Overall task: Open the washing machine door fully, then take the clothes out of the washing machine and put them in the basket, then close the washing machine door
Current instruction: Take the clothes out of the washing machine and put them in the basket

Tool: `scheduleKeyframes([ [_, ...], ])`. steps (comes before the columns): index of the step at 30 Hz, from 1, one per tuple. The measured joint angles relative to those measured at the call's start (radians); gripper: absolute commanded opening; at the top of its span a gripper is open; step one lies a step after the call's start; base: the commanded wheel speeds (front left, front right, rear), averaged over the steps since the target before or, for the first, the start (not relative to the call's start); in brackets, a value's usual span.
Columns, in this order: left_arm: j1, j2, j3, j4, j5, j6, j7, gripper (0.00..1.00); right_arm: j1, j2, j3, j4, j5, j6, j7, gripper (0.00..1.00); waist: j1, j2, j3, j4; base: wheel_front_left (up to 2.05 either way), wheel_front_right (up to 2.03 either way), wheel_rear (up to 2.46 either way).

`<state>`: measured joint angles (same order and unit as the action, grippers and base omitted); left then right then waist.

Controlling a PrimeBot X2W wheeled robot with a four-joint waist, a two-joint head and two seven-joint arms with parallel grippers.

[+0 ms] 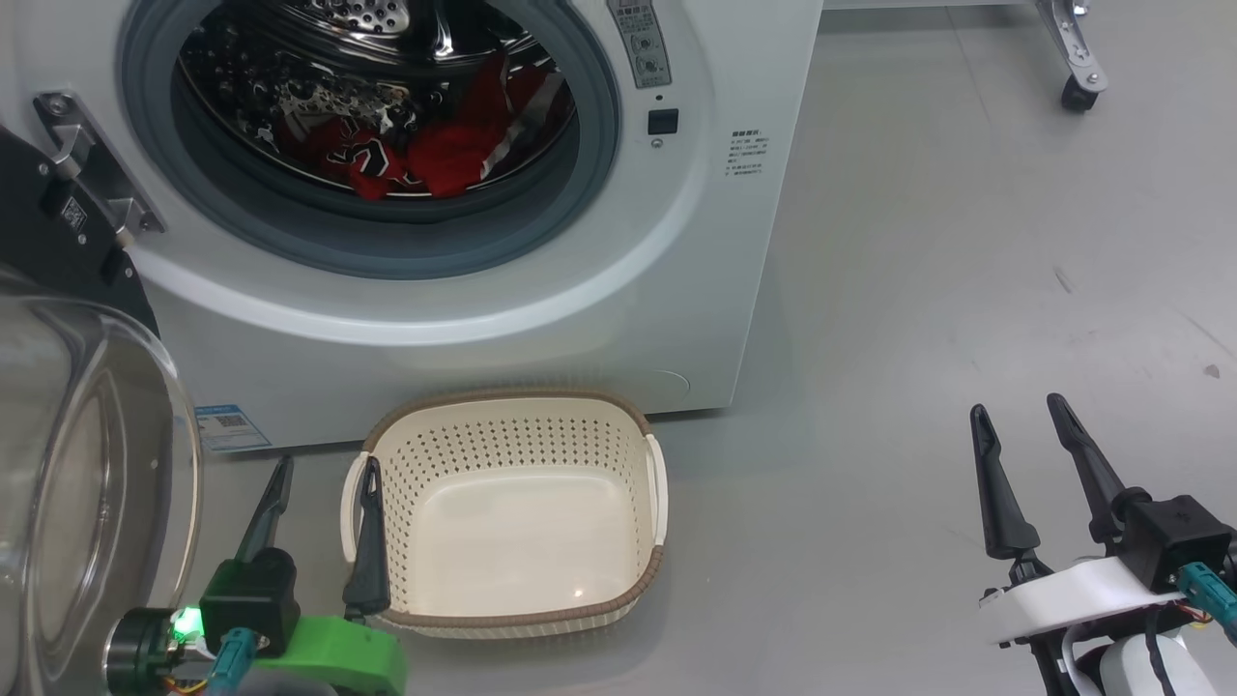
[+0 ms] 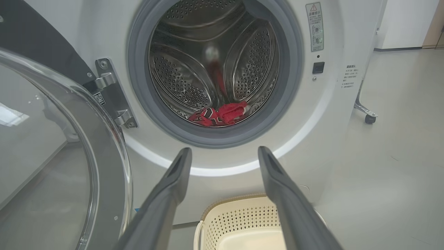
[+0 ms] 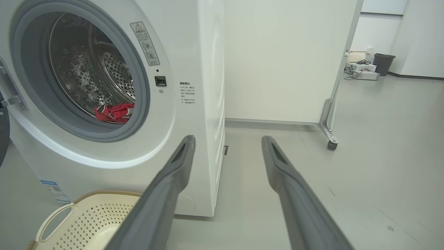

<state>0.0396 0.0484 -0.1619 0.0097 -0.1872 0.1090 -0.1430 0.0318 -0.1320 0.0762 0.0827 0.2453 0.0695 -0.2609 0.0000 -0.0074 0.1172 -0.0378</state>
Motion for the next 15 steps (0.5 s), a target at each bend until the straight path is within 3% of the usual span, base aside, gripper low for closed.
scheduleKeyframes([
  [15, 0.0, 0.0, 0.001, 0.0, -0.001, 0.0, 0.001, 1.0, -0.003, 0.005, -0.004, 0.001, 0.0, 0.001, 0.0, 1.0, 0.0, 0.0, 0.007, 0.0, 0.77, -0.77, 0.0],
])
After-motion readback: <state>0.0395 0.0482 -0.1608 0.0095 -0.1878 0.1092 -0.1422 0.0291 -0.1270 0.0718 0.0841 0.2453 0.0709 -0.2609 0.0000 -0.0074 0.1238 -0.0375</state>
